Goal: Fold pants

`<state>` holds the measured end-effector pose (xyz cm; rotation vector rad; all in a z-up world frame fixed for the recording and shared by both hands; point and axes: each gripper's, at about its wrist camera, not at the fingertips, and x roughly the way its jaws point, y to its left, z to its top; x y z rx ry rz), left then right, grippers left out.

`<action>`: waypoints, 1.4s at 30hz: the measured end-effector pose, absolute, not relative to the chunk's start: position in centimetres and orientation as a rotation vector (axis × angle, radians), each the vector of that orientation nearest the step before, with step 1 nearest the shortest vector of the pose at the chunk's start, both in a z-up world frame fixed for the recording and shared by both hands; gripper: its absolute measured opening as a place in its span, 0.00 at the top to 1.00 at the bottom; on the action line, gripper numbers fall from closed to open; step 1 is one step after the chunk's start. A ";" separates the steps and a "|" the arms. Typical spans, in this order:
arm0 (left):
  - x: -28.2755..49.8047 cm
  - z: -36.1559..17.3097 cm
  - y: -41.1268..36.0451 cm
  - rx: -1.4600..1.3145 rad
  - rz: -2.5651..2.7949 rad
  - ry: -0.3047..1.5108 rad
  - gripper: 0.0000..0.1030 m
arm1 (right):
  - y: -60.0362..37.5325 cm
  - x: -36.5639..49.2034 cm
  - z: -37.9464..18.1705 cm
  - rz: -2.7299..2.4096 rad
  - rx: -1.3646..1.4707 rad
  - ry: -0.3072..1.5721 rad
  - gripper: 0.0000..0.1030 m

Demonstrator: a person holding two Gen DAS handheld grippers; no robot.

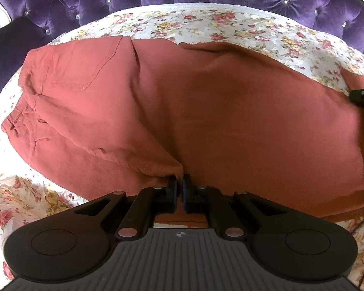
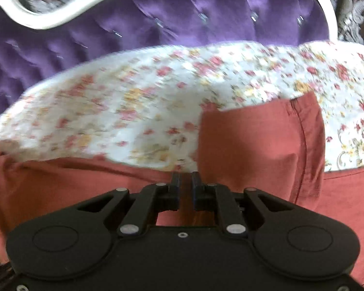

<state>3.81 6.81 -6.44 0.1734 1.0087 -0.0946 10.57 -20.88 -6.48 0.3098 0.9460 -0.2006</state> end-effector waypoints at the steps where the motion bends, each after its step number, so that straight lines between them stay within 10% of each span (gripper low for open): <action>1: 3.8 -6.4 6.8 0.175 -0.093 1.008 0.96 | -20.9 10.8 -6.9 -0.223 0.305 0.951 0.84; 13: 3.9 -6.3 7.3 0.145 -0.093 1.014 0.96 | -27.6 0.2 -1.0 -0.368 0.471 0.735 0.96; 23: 4.0 -6.3 7.2 0.134 -0.078 1.023 0.96 | -25.3 2.8 -1.6 -0.281 0.372 0.804 0.79; 27: 4.3 -6.3 7.0 0.138 -0.071 1.035 0.96 | -22.8 6.8 -2.4 -0.230 0.333 0.834 0.54; 38: 4.2 -6.6 6.1 0.198 -0.046 1.034 0.96 | -20.6 11.8 -6.7 -0.318 0.226 0.977 0.55; 42: 4.2 -6.6 5.9 0.207 -0.043 1.030 0.96 | -20.9 12.0 -6.5 -0.344 0.213 0.989 0.74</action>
